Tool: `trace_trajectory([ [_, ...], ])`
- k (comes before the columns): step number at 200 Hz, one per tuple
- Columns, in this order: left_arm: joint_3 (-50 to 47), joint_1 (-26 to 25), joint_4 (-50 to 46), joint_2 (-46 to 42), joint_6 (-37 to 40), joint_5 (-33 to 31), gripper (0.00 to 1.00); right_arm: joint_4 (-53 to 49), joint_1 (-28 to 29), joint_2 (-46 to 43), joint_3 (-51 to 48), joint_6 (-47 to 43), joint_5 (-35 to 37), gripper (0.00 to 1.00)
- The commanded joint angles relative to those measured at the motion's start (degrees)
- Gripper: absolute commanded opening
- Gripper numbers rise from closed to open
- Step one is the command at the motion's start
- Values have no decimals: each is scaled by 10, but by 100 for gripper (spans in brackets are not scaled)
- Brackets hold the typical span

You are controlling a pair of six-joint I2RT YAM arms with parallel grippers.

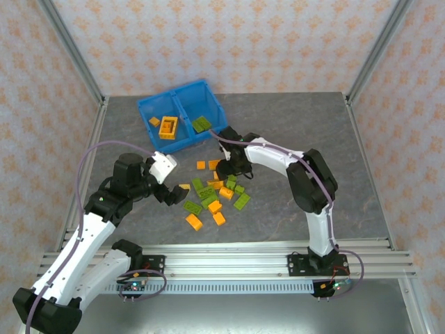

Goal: Sort the legos into containers by color

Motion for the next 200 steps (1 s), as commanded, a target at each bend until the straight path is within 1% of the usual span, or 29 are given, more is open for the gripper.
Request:
trace_trajectory([
  [1, 13, 1, -7, -5, 13, 10, 99, -1, -4, 24, 6, 8, 24, 71],
  [30, 13, 1, -7, -4, 12, 9, 100, 7, -5, 34, -2, 17, 31, 67],
  [60, 13, 1, -7, -4, 12, 9, 99, 12, -9, 25, -8, 26, 40, 49],
  [93, 13, 1, -6, -5, 11, 11, 99, 50, -28, -35, -42, 54, 30, 41],
  [121, 10, 1, 0, -14, 12, 14, 99, 112, -43, -128, -78, 91, 18, 39],
  [150, 1, 1, 19, -42, 5, 3, 99, 174, -44, -207, -81, 133, 12, 37],
  [176, -19, 4, 59, -86, -17, 3, 100, 237, -42, -230, -63, 170, 4, 35],
  [188, -27, 5, 70, -100, -26, -13, 100, 260, -39, -221, -43, 178, 7, 36],
  [200, -30, 7, 80, -108, -38, -42, 100, 274, -37, -193, -12, 181, 20, 36],
])
